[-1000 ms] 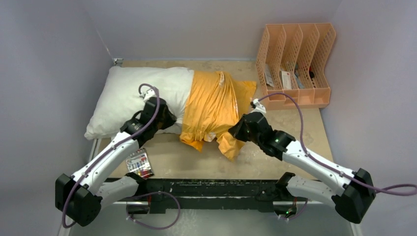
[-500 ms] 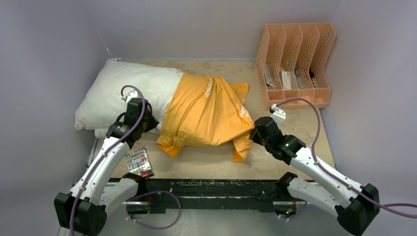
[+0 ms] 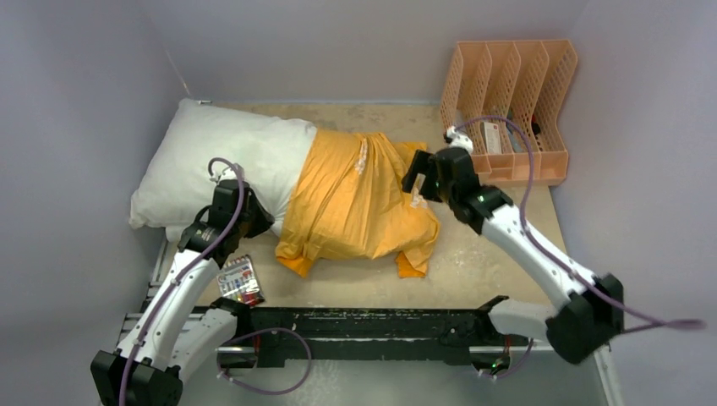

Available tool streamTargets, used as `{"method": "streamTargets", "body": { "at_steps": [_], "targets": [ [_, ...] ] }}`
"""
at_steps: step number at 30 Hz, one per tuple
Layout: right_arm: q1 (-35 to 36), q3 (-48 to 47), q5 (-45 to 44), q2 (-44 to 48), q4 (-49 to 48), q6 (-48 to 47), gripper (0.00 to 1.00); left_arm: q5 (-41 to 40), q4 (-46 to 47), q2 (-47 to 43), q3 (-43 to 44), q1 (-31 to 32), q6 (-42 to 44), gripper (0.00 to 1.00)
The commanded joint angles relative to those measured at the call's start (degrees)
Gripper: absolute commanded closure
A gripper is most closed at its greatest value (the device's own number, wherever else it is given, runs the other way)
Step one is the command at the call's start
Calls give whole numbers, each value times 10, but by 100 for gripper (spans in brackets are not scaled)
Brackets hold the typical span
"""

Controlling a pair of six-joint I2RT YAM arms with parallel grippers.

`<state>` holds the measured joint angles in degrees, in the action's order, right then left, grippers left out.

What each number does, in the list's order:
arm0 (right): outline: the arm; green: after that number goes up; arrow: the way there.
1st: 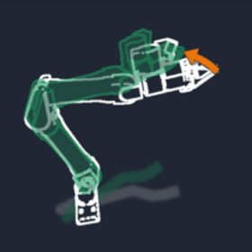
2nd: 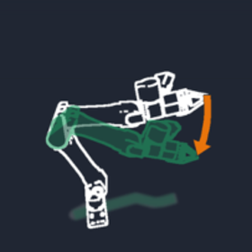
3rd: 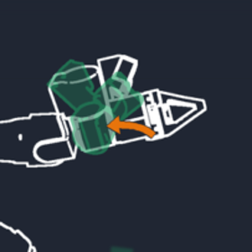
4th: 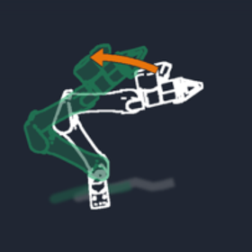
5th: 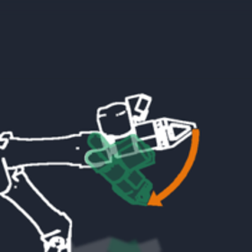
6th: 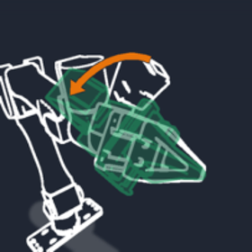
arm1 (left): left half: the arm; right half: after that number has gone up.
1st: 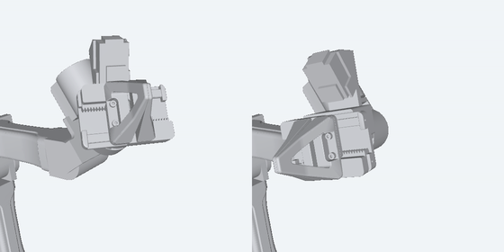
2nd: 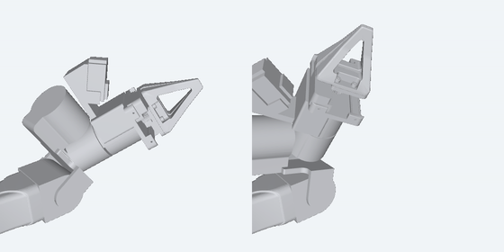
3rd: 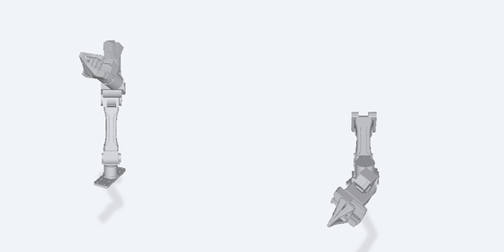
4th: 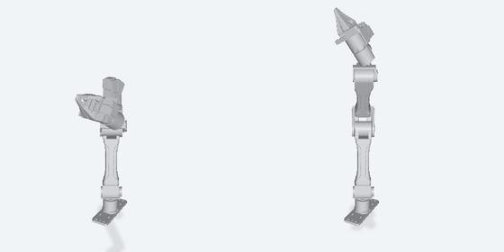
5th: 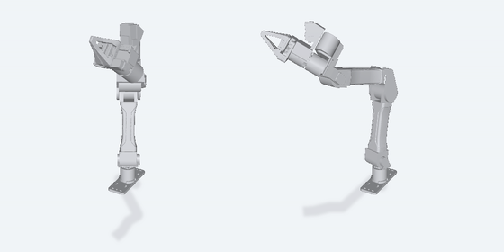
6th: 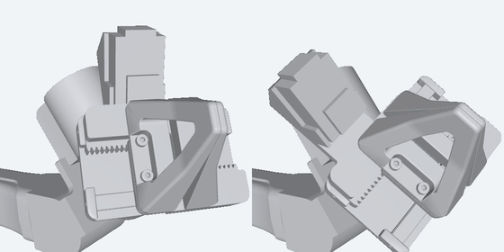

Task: Remove the pillowcase from the pillow
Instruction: Remove the pillow from the pillowcase.

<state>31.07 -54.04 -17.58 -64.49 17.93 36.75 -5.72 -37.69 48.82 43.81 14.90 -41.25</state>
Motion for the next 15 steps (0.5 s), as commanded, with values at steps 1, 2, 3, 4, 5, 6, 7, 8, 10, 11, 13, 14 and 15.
{"method": "streamTargets", "body": {
  "at_steps": [1, 2, 3, 4, 5, 6, 7, 8, 10, 11, 13, 14, 15],
  "targets": [
    [-74, -118, 238, -161, -28, -52, 1, 33, -37, -9, 18, 2, 12, 100],
    [-82, -138, 299, -200, -44, -59, 1, 32, -39, -15, 18, 2, 10, 100],
    [-88, -158, 348, -234, -58, -63, 1, 33, -40, -20, 18, 2, 7, 100],
    [-94, -172, 372, -268, -64, -55, 2, 34, -41, -22, 16, 2, 4, 100],
    [-100, -183, 390, -297, -69, -42, 2, 37, -41, -25, 15, 2, 2, 100],
    [-107, -187, 414, -322, -84, -36, 2, 40, -42, -27, 14, 2, 0, 100],
    [-112, -187, 443, -346, -108, -25, 2, 42, -44, -28, 14, 2, 0, 100],
    [-119, -188, 473, -377, -128, -13, 2, 43, -46, -30, 14, 2, -1, 100],
    [-131, -198, 558, -425, -147, -10, 29, 43, -50, -34, 14, 2, -1, 100],
    [-134, -199, 593, -438, -152, -11, 48, 42, -54, -36, 14, 2, -1, 100],
    [-135, -173, 619, -427, -176, -12, 72, 37, -59, -40, 16, 2, -1, 100],
    [-134, -156, 594, -406, -173, -14, 81, 34, -61, -41, 15, 2, -3, 100],
    [-135, -138, 548, -375, -160, -21, 88, 30, -61, -42, 14, 2, -6, 100]
  ]
}}
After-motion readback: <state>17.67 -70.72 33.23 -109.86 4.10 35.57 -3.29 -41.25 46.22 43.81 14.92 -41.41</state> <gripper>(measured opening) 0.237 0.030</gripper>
